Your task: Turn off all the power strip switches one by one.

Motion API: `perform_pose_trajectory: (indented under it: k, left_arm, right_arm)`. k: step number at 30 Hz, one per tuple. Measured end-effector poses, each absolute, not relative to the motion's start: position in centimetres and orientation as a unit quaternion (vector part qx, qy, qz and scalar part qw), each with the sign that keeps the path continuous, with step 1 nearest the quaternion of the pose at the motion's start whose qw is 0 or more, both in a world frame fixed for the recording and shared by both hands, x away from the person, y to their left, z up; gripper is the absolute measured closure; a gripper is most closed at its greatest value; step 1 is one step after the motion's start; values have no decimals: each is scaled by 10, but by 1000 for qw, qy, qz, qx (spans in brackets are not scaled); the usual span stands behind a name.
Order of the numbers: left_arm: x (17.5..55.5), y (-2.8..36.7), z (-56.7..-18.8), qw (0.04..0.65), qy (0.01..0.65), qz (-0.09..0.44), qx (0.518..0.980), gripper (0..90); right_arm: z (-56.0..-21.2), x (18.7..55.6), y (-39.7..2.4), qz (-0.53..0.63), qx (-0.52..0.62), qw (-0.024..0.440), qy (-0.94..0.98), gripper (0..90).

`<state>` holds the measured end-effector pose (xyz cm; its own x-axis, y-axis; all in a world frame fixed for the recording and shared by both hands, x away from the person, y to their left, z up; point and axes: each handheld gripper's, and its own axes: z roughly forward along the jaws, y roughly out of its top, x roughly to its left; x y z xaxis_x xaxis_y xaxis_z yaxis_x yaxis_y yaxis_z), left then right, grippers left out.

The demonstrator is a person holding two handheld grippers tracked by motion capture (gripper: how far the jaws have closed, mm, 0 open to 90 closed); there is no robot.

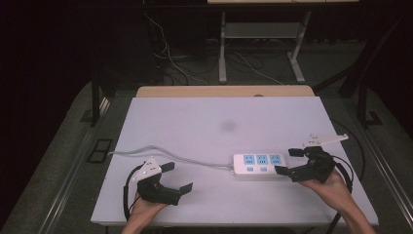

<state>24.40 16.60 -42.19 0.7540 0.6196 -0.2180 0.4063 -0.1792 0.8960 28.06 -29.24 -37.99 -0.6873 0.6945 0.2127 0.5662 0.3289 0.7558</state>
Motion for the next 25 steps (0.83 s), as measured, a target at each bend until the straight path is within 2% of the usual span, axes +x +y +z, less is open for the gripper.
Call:
perform_pose_trajectory:
  k: [12,25]
  left_arm:
    - [244,166,-421,545,335,99,762,0]
    - [245,167,-421,545,335,98,763,0]
  right_arm:
    - [-409,253,-306,444,423,75,786,5]
    - [-433,243,-307,455,422,61,782,6]
